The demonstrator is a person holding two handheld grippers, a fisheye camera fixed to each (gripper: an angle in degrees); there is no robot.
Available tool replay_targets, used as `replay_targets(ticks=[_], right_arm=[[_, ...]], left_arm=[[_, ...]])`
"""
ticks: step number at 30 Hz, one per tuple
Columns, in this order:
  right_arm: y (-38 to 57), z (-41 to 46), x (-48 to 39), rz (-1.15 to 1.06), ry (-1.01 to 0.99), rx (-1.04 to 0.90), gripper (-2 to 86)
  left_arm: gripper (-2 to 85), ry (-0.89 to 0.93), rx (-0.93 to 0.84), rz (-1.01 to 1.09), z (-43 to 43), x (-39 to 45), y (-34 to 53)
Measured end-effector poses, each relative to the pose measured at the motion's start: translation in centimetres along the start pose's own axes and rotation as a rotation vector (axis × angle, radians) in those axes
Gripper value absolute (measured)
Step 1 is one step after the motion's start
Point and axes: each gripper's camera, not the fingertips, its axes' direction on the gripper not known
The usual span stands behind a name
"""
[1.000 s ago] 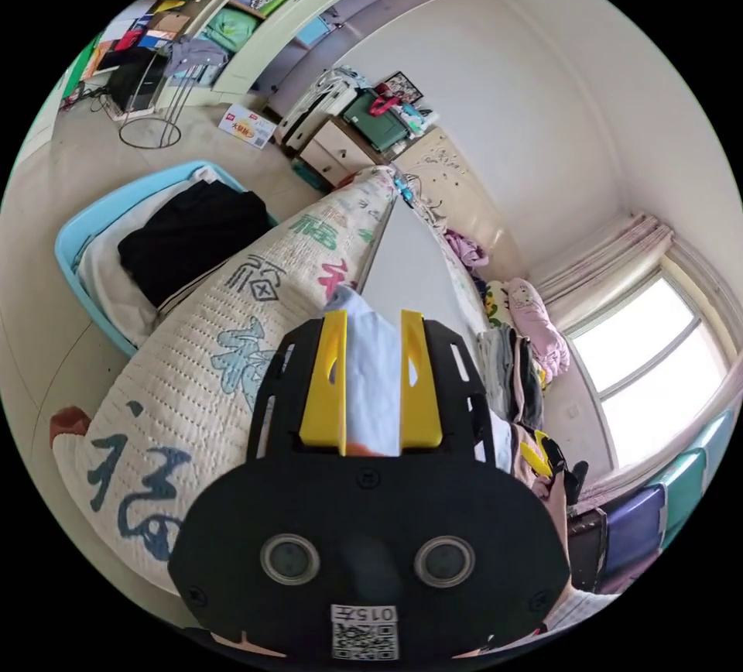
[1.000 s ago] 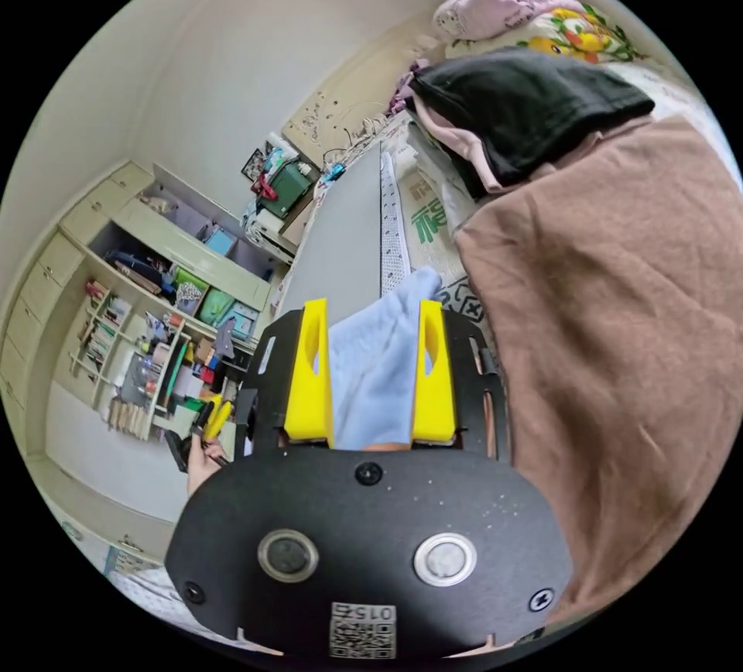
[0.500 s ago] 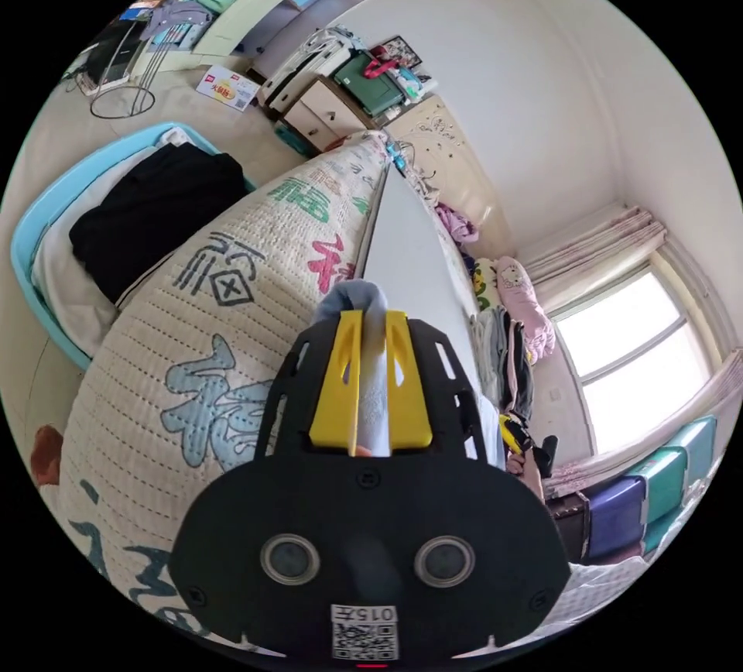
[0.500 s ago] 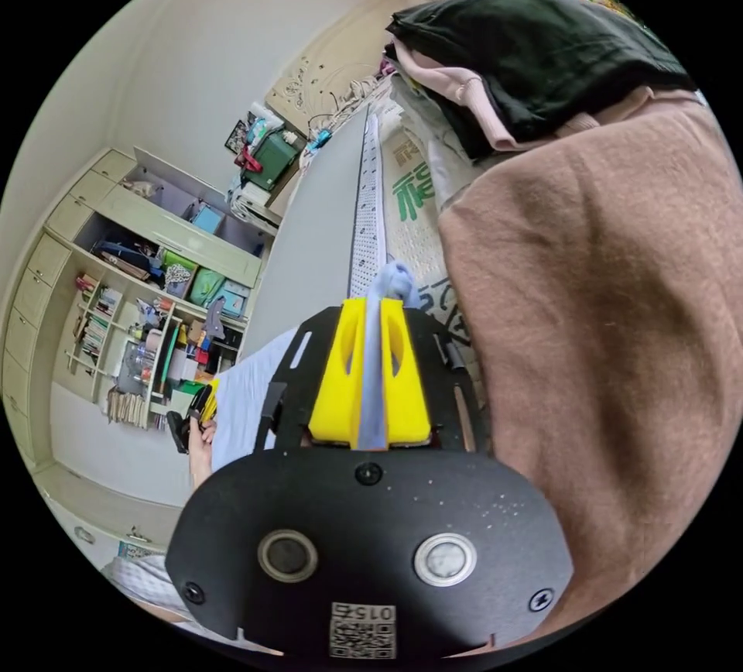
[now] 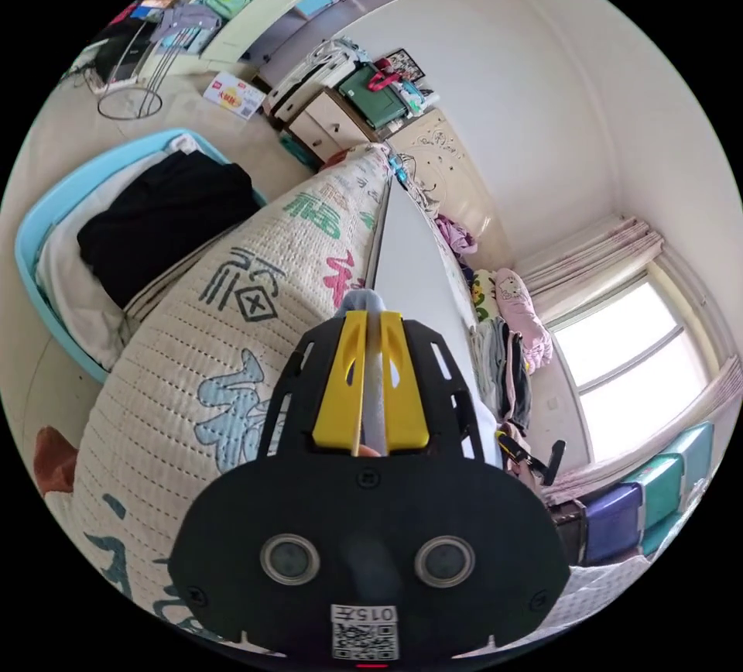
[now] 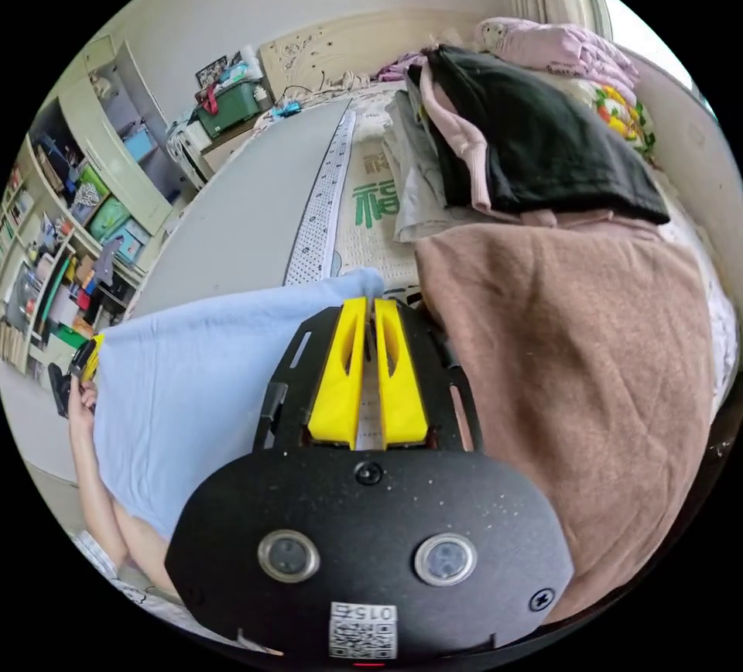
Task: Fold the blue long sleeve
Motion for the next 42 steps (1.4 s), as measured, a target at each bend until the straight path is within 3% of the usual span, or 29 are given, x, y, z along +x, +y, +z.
replay_targets(ticks=[4, 7, 9, 12, 15, 19, 25, 29, 36, 42], right_arm=[[4.8, -5.5, -5.9, -0.181, 0.020, 0.190, 6.1], [11.9, -9.0, -14.6, -0.534, -0.187, 0.259, 6.6], [17.2, -9.5, -22.8, -0.836, -0.433, 0.140, 7.9], [24.1, -8.9, -31.8, -1.009, -0.717, -0.071, 11.2], [31.6, -7.4, -37.9, -1.110, -0.748, -0.115, 13.2], [37.6, -5.2, -41.7, -1.135, -0.567, -0.074, 15.3], [43.5, -3.0, -44.2, -1.214, -0.268, -0.011, 4.0], [45.1, -4.2, -43.3, -1.177, -0.344, -0.004, 0.9], [42.8, -7.5, -39.7, -1.017, -0.595, -0.071, 0.2], [43.4, -6.1, -41.4, -1.087, -0.516, -0.144, 0.3]], left_arm=[[1.5, 0.034, -0.042, 0.010, 0.3, -0.5, -0.6], [2.3, 0.024, -0.081, 0.062, 0.4, 0.0, -1.3], [2.9, 0.017, -0.100, 0.092, 0.4, 0.3, -1.6], [3.6, 0.021, -0.112, 0.109, 0.2, 0.3, -1.8], [3.9, 0.028, -0.121, 0.128, 0.0, 0.2, -2.0], [4.5, 0.039, -0.121, 0.134, -0.2, -0.2, -2.1], [5.5, 0.065, -0.114, 0.122, 0.5, -0.1, -2.3], [5.7, -0.058, -0.176, 0.151, 2.5, 0.9, -2.4], [3.5, 0.031, -0.200, 0.152, 4.0, 1.1, -2.1], [1.1, -0.092, -0.142, 0.287, 3.0, 4.8, -0.6]])
